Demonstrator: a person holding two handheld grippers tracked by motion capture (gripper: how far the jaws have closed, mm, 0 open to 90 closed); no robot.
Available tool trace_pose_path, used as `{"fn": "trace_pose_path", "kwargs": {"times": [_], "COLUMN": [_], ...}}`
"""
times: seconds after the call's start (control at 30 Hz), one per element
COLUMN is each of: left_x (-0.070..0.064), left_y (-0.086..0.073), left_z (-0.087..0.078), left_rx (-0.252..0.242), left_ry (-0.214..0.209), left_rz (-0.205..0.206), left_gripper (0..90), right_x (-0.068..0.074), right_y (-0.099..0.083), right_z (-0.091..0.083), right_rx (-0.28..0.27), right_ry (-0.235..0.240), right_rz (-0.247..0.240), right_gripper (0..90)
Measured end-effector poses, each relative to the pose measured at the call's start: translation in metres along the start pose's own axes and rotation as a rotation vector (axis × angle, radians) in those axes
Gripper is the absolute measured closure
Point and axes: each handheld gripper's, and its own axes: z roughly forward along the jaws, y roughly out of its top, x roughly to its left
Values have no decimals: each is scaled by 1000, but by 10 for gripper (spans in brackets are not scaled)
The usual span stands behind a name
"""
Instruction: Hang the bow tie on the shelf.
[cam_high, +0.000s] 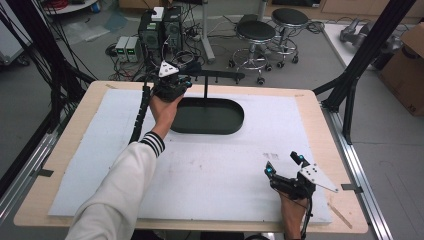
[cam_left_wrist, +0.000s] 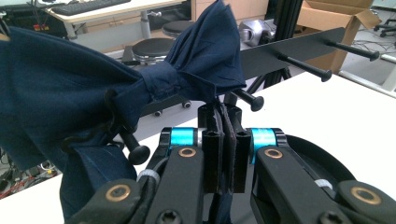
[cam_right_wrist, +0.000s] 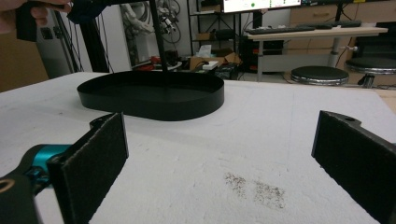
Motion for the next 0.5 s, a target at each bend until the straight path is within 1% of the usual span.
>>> {"fn": "trace_pose_path", "kwargs": {"times": [0.13, 0.27, 0.37, 0.4, 0.5], "left_x": [1, 1, 2, 3, 3], "left_y": [-3, -3, -5, -6, -6], "left_z": [3, 4, 6, 6, 7], "left_rx": [19, 11, 25, 33, 27], "left_ry": [14, 16, 31, 34, 33], "left_rz": [11, 15, 21, 22, 16], "left_gripper": [870, 869, 868, 868, 867], "right_x": [0, 0, -1, -1, -1], "right_y": [0, 0, 0, 0, 0], "right_z": [0, 0, 0, 0, -1], "right_rx": [1, 0, 0, -1, 0], "right_ry": [-1, 1, 2, 2, 4], "right_rz": [6, 11, 11, 9, 12], "right_gripper": [25, 25, 25, 25, 25]}}
